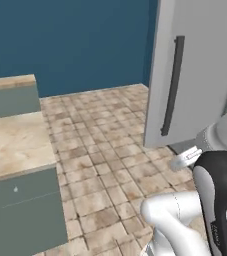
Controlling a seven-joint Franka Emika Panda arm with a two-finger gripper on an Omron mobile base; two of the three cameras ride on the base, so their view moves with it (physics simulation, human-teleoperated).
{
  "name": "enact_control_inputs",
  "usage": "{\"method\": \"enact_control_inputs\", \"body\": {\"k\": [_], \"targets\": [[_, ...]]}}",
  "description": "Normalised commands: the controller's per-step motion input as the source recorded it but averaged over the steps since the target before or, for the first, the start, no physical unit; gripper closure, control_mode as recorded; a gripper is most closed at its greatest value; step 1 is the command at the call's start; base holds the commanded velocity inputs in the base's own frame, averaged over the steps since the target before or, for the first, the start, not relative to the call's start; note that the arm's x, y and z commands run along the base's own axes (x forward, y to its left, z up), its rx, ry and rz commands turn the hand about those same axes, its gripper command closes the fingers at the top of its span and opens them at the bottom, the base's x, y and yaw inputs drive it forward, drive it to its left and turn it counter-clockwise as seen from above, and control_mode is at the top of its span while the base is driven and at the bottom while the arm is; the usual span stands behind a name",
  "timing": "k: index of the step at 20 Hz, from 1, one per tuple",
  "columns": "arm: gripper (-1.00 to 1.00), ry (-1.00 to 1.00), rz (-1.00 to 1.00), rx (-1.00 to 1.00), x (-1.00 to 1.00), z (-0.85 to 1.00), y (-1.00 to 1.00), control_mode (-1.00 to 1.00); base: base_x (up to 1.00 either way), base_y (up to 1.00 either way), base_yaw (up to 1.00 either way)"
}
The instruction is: Place one lemon and one steak in each tupperware on the nearby counter, to pack two identical lunches.
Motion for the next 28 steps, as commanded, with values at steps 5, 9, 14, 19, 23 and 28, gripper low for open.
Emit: {"method": "enact_control_inputs", "body": {"k": [5, 9, 14, 19, 23, 28], "targets": [[-1.00, 0.00, 0.00, 0.00, 0.00, 0.00, 0.00, 1.00, 0.62, 0.43, 0.26], [-1.00, 0.00, 0.00, 0.00, 0.00, 0.00, 0.00, 1.00, 0.65, -0.04, 0.00], [-1.00, 0.00, 0.00, 0.00, 0.00, 0.00, 0.00, 1.00, 0.91, -0.01, -0.05], [-1.00, 0.00, 0.00, 0.00, 0.00, 0.00, 0.00, 1.00, 1.00, 0.00, -0.05], [-1.00, 0.00, 0.00, 0.00, 0.00, 0.00, 0.00, 1.00, 1.00, 0.00, -0.17], [-1.00, 0.00, 0.00, 0.00, 0.00, 0.00, 0.00, 1.00, 1.00, 0.00, -0.27]]}}
